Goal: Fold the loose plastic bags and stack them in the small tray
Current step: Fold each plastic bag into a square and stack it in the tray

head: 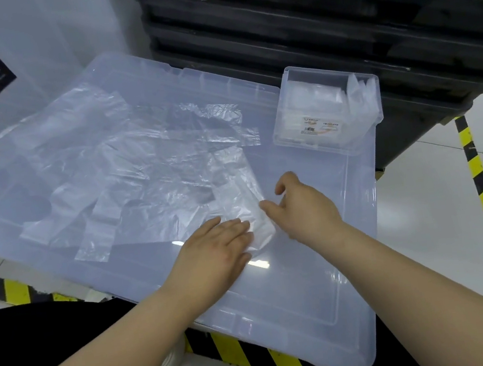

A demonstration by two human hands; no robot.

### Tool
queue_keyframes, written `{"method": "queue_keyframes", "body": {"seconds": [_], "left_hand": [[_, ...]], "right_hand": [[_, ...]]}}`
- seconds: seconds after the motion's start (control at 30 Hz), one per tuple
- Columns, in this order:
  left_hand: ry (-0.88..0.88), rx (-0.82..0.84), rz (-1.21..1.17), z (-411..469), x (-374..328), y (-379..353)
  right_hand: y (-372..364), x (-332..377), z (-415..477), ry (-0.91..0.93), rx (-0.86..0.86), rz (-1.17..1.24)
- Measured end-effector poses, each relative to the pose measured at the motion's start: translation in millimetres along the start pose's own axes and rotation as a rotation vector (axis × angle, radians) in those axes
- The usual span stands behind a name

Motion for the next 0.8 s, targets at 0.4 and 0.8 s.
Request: {"method": "queue_keyframes", "body": {"seconds": [0.4,0.8], "left_hand": [[0.009,0.091,-0.146,0,13,-7],[0.132,-0.059,-0.212,6,20,-15]], "right_hand": [[-22,-22,-12,0.764,-0.118,-0.425],[-21,-12,-6,0.577,-0.261,-0.172]]}}
Point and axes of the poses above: each hand's wrist, its own z-axis towards the middle knuckle, its own y-axis out of the back of the hand, x = y × z, the point moved 1 cm from there along z, towards the middle knuckle, and after that the axes turned 12 degrees about y, right-handed, at the moved point
